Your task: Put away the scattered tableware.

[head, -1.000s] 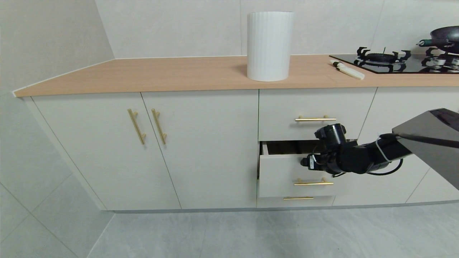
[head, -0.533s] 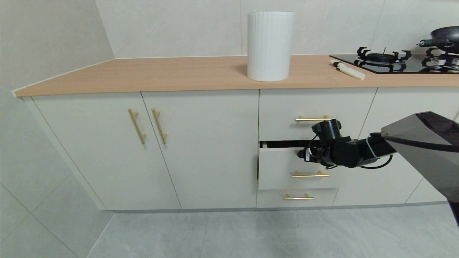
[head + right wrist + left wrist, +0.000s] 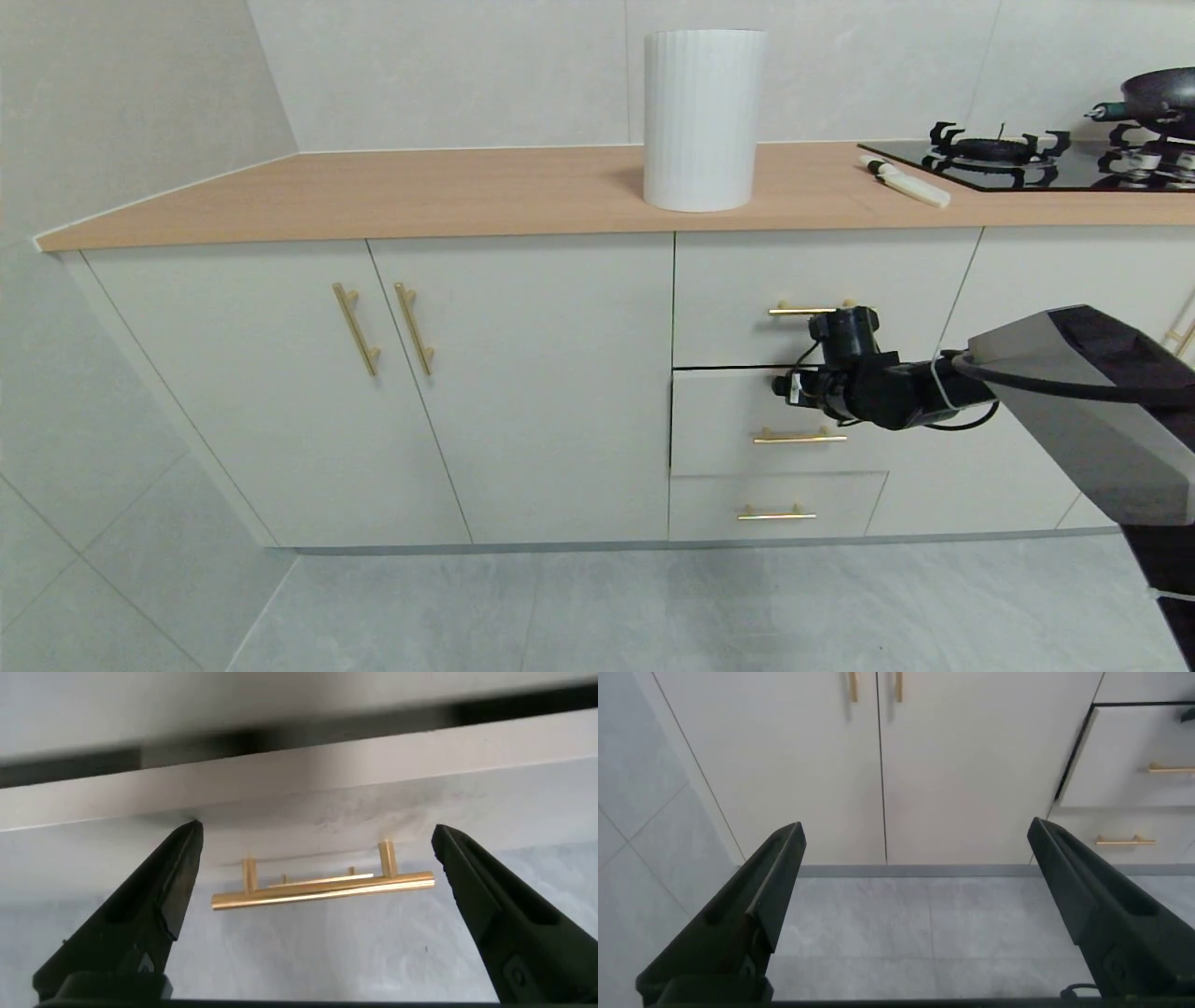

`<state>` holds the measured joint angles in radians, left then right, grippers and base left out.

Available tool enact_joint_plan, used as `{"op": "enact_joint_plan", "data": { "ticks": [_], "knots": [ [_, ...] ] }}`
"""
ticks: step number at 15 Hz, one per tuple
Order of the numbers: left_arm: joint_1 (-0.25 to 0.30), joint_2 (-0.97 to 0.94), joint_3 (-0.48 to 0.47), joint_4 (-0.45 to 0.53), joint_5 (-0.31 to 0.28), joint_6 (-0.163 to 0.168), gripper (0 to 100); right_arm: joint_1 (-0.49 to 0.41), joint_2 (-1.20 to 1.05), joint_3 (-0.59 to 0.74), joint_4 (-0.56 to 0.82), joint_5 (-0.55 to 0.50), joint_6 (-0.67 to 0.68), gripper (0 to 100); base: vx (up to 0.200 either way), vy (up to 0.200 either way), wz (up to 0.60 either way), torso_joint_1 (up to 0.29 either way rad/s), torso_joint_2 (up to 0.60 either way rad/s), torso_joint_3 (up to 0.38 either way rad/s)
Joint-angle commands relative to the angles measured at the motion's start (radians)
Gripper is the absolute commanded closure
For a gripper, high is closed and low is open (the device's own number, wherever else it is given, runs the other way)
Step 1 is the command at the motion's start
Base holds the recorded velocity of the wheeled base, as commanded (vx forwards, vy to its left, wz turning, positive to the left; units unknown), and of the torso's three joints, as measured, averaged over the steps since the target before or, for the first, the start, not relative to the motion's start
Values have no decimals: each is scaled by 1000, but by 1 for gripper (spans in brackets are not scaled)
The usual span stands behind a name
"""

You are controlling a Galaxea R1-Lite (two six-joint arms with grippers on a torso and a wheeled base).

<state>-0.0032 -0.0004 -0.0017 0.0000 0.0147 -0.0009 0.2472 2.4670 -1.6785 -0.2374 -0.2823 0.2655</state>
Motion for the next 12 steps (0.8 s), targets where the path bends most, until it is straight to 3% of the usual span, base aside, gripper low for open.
{"op": "enact_joint_plan", "data": {
  "ticks": [1, 8, 12],
  "knots": [
    [0, 0, 0, 0, -1, -1, 0, -2, 32, -20, -10, -5, 1, 0, 0, 0, 0, 0, 0, 0],
    [0, 0, 0, 0, 1, -2, 0, -2, 56, -59, -56, -32, 4, 0, 0, 0, 0, 0, 0, 0],
    [0, 0, 0, 0, 1, -1, 0, -3, -28, 0, -56, -66, 14, 0, 0, 0, 0, 0, 0, 0]
  ]
}}
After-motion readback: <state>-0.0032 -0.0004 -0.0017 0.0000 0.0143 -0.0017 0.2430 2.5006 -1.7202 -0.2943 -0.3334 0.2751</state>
